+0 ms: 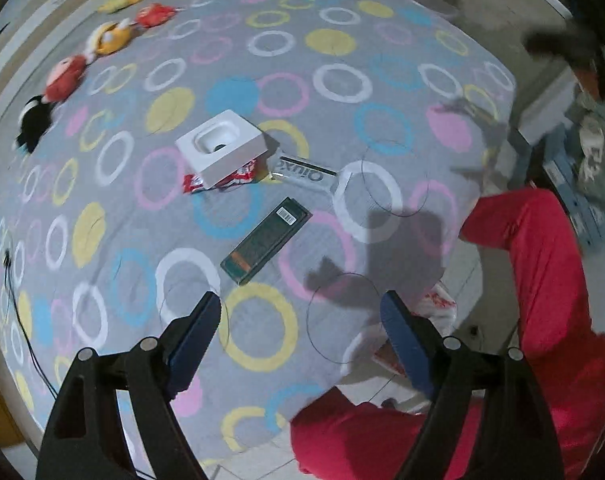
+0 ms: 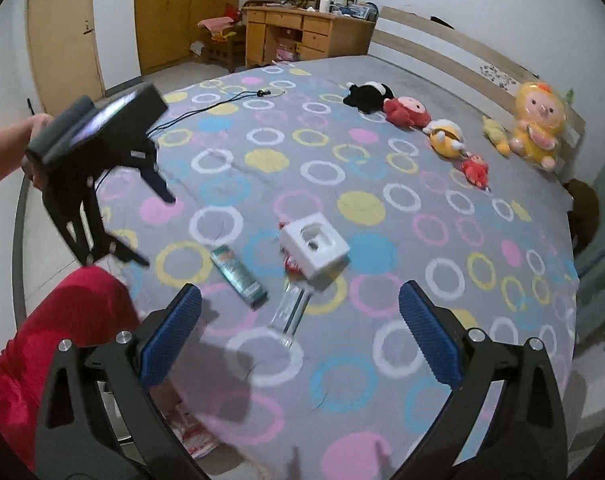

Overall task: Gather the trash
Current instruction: 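Raise both tools back over the bed toward the remaining items, then grasp the white square box with the right tool while the left tool grasps the dark green box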

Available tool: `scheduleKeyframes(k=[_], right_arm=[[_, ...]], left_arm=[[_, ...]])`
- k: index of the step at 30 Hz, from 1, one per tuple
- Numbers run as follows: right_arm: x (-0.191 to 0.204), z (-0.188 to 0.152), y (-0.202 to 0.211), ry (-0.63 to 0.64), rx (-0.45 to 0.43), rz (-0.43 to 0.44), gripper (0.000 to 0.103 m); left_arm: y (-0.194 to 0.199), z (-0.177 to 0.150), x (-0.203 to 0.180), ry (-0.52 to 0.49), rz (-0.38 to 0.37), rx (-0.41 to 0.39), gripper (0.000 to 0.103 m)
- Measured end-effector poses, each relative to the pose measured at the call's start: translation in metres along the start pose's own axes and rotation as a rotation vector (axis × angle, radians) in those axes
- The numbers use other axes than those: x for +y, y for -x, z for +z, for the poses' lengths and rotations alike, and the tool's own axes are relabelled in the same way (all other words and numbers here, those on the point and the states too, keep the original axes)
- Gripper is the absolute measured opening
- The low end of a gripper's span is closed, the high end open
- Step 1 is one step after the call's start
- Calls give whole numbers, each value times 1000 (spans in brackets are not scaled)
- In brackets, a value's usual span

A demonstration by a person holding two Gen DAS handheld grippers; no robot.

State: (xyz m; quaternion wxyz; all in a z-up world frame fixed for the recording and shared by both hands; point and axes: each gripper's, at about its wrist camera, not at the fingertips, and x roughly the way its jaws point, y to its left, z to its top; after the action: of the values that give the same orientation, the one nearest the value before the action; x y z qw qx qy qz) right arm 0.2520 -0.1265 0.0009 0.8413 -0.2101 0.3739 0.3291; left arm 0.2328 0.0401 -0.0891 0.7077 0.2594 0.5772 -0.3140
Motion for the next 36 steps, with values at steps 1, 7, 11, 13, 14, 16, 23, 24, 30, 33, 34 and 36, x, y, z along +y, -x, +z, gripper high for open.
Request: scheduleKeyframes(k=[1, 7, 11, 13, 14, 16, 23, 24, 30, 33, 34, 36], right_arm=[[-6, 6, -6, 9, 2, 12, 96], [-19, 33, -42, 44, 20, 60, 96], [-17, 41, -77, 77, 54, 99, 96], [-12, 42, -100, 104, 89, 120, 96], [-9, 41, -111, 118, 107, 126, 96], [-3, 40, -135, 145, 146, 153, 90], [2, 28, -208, 178, 260, 189, 77], [1, 26, -217, 177, 273, 196, 73], [-5, 21, -262, 172, 336, 213, 67], [-4, 20, -279, 176, 356, 225, 59], [-4, 20, -284, 177, 362, 228, 59], [-2, 18, -293, 188, 371, 224, 59]], left_arm=[[-3, 2, 2, -13, -3, 8, 80], [-32, 17, 20, -38, -80, 44, 80], [-53, 23, 25, -59, -114, 50, 80], [-66, 27, 31, -54, -134, 53, 80], [-71, 28, 33, -50, -144, 56, 80], [-83, 29, 39, -40, -168, 62, 80], [-124, 31, 52, -41, -188, 104, 80], [-129, 31, 53, -42, -192, 110, 80], [-145, 30, 54, -52, -203, 116, 80], [-154, 30, 56, -46, -206, 126, 77], [-157, 31, 57, -46, -200, 127, 76], [-160, 31, 58, -45, -195, 122, 74]])
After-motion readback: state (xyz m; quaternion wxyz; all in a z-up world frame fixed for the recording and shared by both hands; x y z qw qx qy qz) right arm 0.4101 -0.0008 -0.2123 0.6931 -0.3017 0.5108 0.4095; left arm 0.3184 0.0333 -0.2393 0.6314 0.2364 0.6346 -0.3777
